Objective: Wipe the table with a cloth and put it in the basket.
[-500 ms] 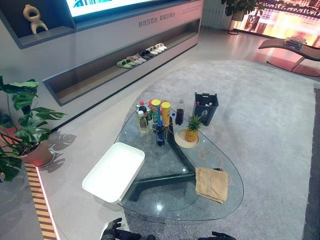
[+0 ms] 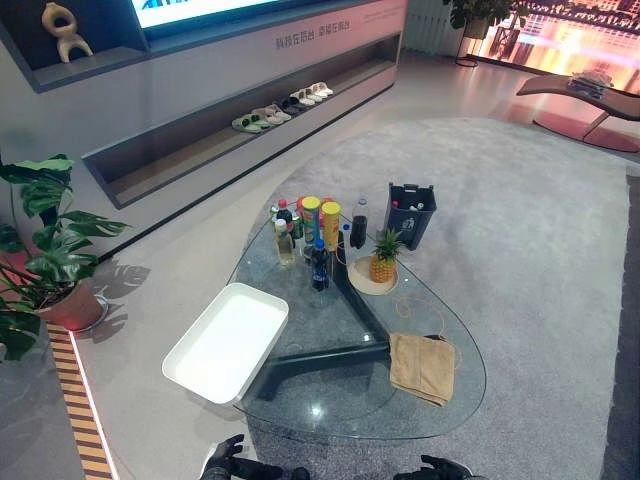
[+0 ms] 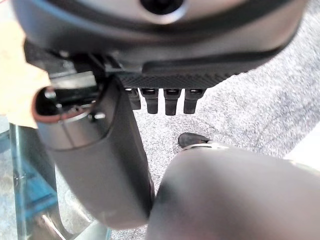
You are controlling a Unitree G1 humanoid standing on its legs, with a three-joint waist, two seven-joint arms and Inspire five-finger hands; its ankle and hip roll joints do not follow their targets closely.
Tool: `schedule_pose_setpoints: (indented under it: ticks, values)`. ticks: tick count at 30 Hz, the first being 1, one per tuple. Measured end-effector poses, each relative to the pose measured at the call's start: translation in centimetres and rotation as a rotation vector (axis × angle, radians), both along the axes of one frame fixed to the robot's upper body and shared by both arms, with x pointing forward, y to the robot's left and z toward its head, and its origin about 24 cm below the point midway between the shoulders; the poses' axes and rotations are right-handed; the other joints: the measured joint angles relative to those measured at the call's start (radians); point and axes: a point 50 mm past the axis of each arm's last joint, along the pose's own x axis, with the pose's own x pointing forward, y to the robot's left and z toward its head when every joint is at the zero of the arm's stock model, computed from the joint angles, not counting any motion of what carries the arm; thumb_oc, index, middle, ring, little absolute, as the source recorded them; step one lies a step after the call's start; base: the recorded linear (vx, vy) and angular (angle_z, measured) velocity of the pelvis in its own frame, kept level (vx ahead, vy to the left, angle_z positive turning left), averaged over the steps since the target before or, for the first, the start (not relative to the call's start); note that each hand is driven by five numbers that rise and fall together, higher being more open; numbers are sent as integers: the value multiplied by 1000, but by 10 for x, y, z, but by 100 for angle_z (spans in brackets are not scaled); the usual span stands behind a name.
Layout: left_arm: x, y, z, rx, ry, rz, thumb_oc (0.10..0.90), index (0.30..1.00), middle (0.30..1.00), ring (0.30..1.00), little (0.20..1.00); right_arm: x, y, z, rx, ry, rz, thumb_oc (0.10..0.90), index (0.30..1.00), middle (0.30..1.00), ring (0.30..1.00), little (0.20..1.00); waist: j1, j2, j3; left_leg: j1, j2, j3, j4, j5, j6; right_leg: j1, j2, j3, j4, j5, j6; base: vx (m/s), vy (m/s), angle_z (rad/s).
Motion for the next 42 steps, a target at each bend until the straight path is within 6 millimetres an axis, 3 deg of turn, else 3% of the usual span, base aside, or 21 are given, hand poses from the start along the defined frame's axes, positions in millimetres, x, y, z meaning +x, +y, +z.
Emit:
schedule_pose_setpoints:
  ticks: [3, 7, 12, 17, 21, 25, 33, 36, 42]
  values:
    - [1, 1, 1, 3, -3, -1, 800, 900, 900, 900, 900, 7, 3, 2, -4, -39, 44, 800, 900, 900, 900, 900, 0, -4, 4, -1, 0, -1, 0, 0, 0, 0, 0, -1, 0, 0, 0, 11, -36, 1]
    - [4, 4, 3, 9, -14, -12, 800, 900, 900, 900, 900, 31, 9, 11, -4, -154, 118, 800, 900, 900, 900, 900, 2, -14, 11, -9, 0, -2, 0, 1, 0, -2, 0, -2, 0, 1, 1, 1, -36, 1]
    - [6, 6, 5, 12, -31, -17, 800, 900, 900, 900, 900, 89, 21, 53, -32, -477, 166, 800, 900, 900, 900, 900, 1, -25, 39, -15, 0, -2, -1, 1, -1, -13, 0, -2, 0, 3, 4, 0, 0, 0]
    - [5, 6, 7, 12, -49, -2, 800, 900, 900, 900, 900, 115, 32, 86, -50, -666, 161, 800, 900, 900, 900, 900, -2, -27, 47, -26, -1, -2, 0, 1, 0, -20, 0, -2, 5, 3, 5, 53, 15, 0]
    - [8, 7, 8, 10, -67, 18, 800, 900, 900, 900, 900, 127, 27, 106, -116, -772, 164, 800, 900, 900, 900, 900, -5, -24, 59, -50, -1, 2, 1, 4, 1, -46, -1, 0, 6, 8, 11, -74, 21, -2]
    - [30, 2, 14, -13, -128, 25, 800, 900, 900, 900, 900, 151, 7, 133, -283, -906, 132, 800, 900, 900, 900, 900, -11, -5, 137, -113, -1, 5, 2, 25, 2, -113, -2, 1, 19, 23, 15, -134, 23, -1]
    - [89, -4, 40, -15, -314, -65, 800, 900, 900, 900, 900, 204, -17, 205, -645, -1170, 59, 800, 900, 900, 900, 900, -27, 26, 355, -235, -2, 4, 77, 35, 4, -239, -9, 0, 106, 26, 17, -53, 13, 1]
    - [101, -4, 46, -19, -354, -66, 800, 900, 900, 900, 900, 214, -22, 222, -694, -1216, -19, 800, 900, 900, 900, 900, -27, 30, 396, -262, -2, 5, 90, 35, 4, -270, -11, 1, 126, 26, 17, -9, 12, -1]
    - [117, -8, 57, -35, -420, -81, 800, 900, 900, 900, 900, 227, -31, 247, -809, -1255, -118, 800, 900, 900, 900, 900, -24, 50, 420, -353, -6, 19, 114, 42, 11, -383, -20, 21, 183, 22, 20, -59, 38, -7]
